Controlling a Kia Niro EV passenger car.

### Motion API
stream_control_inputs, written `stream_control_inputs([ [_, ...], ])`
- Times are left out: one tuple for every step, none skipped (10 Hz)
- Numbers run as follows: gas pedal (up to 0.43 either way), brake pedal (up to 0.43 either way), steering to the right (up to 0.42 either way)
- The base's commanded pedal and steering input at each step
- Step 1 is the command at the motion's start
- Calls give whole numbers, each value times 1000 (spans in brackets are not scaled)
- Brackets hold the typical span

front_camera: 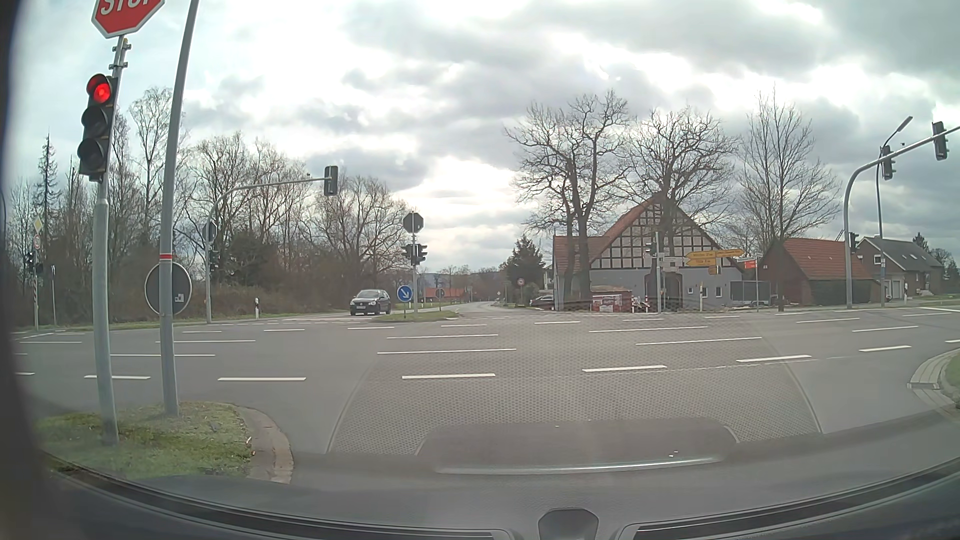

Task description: Follow the waypoints while adhering to traffic rules and regulations

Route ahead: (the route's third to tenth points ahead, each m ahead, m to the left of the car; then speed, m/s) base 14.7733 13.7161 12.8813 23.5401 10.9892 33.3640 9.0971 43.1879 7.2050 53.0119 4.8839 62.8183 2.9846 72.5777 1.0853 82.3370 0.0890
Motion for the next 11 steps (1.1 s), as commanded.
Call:
stream_control_inputs([
  [0, 165, -2],
  [0, 171, -2],
  [0, 171, -2],
  [0, 183, -2],
  [0, 189, -2],
  [0, 189, -2],
  [0, 195, -2],
  [0, 201, -2],
  [0, 201, -2],
  [0, 207, -2],
  [0, 207, -2],
])
